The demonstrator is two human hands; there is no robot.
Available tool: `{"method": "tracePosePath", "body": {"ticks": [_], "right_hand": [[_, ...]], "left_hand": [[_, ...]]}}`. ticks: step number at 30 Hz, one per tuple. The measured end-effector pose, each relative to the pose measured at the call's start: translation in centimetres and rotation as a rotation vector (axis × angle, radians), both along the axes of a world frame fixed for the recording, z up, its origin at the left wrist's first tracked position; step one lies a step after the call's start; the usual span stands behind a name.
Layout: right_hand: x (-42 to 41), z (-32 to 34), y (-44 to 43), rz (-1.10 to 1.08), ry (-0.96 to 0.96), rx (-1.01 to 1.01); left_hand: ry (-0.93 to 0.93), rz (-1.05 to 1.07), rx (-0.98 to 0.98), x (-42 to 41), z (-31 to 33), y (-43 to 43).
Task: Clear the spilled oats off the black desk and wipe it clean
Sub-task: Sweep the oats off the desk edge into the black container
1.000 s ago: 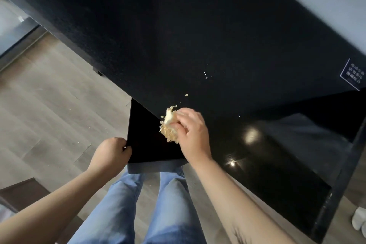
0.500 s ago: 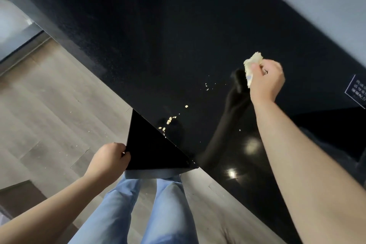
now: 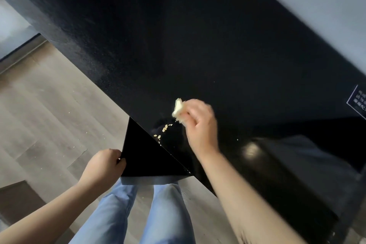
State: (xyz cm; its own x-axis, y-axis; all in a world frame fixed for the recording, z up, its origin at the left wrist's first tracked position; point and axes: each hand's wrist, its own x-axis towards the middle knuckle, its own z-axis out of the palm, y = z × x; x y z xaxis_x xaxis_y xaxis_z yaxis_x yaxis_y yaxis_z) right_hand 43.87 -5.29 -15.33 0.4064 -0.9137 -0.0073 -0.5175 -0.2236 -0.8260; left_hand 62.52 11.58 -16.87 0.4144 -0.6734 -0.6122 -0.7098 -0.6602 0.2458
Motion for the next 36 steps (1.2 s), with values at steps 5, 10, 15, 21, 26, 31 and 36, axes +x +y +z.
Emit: {"method": "tracePosePath", "body": {"ticks": [5,10,15,21,26,31,36], "right_hand": [[0.9,-0.3,7.0,0.084,-0.017,0.086],[0.2,2.4,0.5,-0.047,-0.078,0.047],[-0.5,2.0,-12.2,-0.321,0.083,-0.071],[0.4,0.5,-11.3,-0.307,0.128,-0.058],[1.8,-0.1,0.2,0.032,0.015,-0.016],[1.7,-0.2,7.0,0.149,0.005,0.071],[1.0,2.3,3.4,0.073,-0.026,0.036]], "left_hand": [[0.010,-0.009,-0.023,0.6,-0.2,0.3],[0.011,-0.007,-0.053,1.1,-0.3,0.6],[0.012,0.009,-0.060,1.2,-0.3,0.9],[0.015,0.044,-0.053,1.3,-0.6,1.5],[0.012,0.045,-0.043,1.4,-0.4,1.5],[0.020,0.037,-0.051,1.6,-0.2,1.6],[0.005,0.008,-0.030,1.7,0.0,1.2]]}}
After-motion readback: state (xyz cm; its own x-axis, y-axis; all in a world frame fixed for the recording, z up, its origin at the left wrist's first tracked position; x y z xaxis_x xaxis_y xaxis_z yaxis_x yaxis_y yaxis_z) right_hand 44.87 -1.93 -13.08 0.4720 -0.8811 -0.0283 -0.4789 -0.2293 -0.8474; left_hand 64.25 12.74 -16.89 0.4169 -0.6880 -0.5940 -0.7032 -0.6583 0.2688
